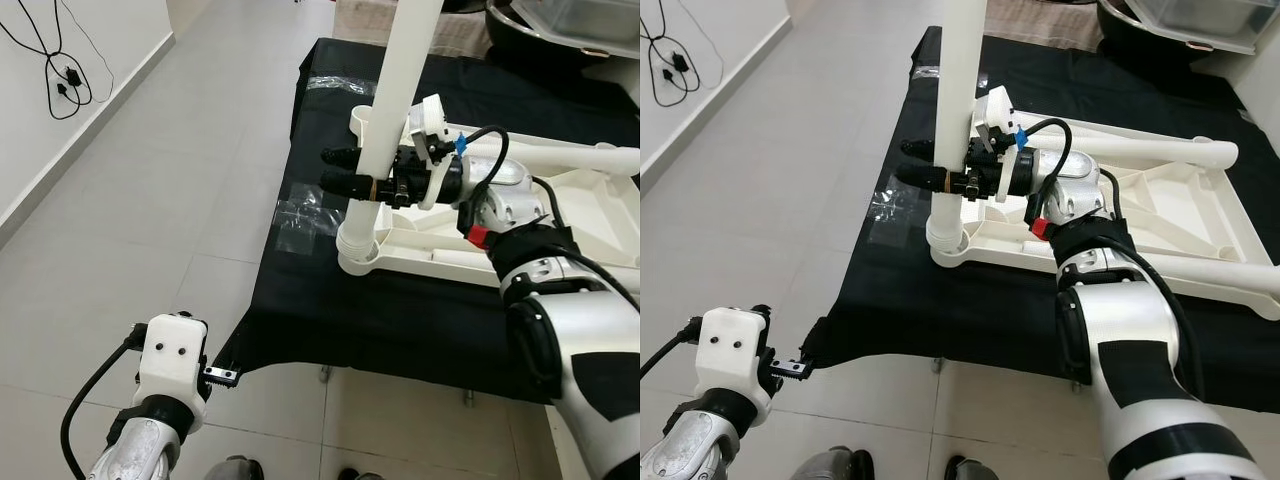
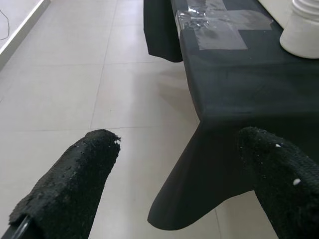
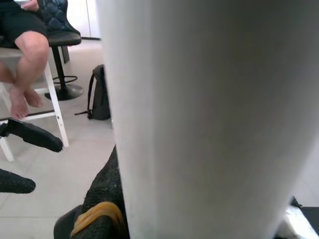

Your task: Building children table

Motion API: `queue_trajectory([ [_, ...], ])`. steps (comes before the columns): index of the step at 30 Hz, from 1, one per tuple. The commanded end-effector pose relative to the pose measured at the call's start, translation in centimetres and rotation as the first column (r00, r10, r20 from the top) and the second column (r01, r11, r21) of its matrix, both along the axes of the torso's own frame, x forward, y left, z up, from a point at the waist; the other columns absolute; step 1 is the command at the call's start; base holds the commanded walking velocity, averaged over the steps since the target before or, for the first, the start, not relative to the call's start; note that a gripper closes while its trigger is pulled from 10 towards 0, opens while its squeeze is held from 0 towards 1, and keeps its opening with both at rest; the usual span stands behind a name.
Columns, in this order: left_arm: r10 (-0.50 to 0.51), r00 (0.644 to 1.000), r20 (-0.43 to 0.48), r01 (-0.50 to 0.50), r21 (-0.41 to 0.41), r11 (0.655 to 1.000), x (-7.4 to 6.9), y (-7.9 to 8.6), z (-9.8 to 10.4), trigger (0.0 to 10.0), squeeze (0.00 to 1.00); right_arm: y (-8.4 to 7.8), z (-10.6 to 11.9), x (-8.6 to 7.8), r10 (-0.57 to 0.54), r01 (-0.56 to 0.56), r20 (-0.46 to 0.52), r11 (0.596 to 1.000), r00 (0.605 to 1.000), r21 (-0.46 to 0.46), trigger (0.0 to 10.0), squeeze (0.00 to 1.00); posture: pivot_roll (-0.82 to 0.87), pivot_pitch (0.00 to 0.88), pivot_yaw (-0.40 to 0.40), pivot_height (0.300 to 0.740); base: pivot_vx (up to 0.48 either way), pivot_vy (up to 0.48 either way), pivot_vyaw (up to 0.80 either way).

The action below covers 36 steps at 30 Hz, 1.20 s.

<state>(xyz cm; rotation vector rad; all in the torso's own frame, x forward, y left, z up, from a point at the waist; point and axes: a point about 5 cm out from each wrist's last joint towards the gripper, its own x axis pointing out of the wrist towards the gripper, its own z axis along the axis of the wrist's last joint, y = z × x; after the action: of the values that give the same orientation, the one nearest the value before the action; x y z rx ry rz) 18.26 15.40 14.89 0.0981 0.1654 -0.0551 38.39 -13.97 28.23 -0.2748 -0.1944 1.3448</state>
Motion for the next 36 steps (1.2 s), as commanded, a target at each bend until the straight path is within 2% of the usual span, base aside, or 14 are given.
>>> queue_trajectory([
  [1, -0.008, 1.0, -0.014, 0.008, 0.006, 1.0, -0.2, 0.0, -0.1, 10.0, 0.0, -1.0, -2.0, 0.0, -0.033, 0.026, -0.061, 0.994, 0.998, -0.11, 10.0, 0.0, 0.2, 0.235, -0.106, 0.74, 0.0, 0.0, 0.0],
  [15, -0.006, 1.0, -0.021, 0.006, 0.006, 1.0, -0.2, 0.1, -0.2, 10.0, 0.0, -1.4, -1.7, -0.1, -0.021, 0.012, -0.049, 0.986, 0.999, -0.165, 10.0, 0.0, 0.19, 0.239, -0.106, 0.74, 0.0, 0.0, 0.0],
  [21, -0.008, 1.0, -0.024, 0.008, 0.006, 1.0, -0.1, 0.1, -0.3, 10.0, 0.0, -1.8, -0.2, -0.2, 0.002, -0.006, -0.041, 0.995, 0.999, -0.101, 10.0, 0.0, 0.19, 0.237, -0.104, 0.74, 0.0, 0.0, 0.0],
  [24, -0.008, 1.0, -0.027, 0.009, 0.006, 1.0, -0.1, 0.1, -0.4, 10.0, 0.0, -2.1, 0.9, -0.2, 0.017, -0.017, -0.056, 1.0, 0.998, 0.004, 10.0, 0.0, 0.19, 0.235, -0.104, 0.74, 0.0, 0.0, 0.0],
  [28, -0.009, 1.0, -0.027, 0.009, 0.006, 1.0, 0.0, 0.0, -0.4, 10.0, 0.0, -2.3, 1.4, -0.2, 0.014, -0.01, -0.072, 0.998, 0.997, 0.058, 10.0, 0.0, 0.19, 0.236, -0.106, 0.74, 0.0, 0.0, 0.0],
  [30, -0.008, 1.0, -0.026, 0.008, 0.007, 1.0, 0.0, 0.0, -0.4, 10.0, 0.0, -2.9, 1.8, -0.2, 0.007, 0.004, -0.093, 0.993, 0.996, 0.117, 10.0, 0.0, 0.19, 0.233, -0.107, 0.74, 0.0, 0.0, 0.0],
  [36, -0.006, 1.0, -0.024, 0.006, 0.011, 1.0, 0.1, 0.0, -0.4, 10.0, 0.0, -3.7, 1.8, -0.2, -0.022, 0.033, -0.092, 0.993, 0.995, 0.117, 10.0, 0.0, 0.19, 0.231, -0.105, 0.74, 0.0, 0.0, 0.0],
])
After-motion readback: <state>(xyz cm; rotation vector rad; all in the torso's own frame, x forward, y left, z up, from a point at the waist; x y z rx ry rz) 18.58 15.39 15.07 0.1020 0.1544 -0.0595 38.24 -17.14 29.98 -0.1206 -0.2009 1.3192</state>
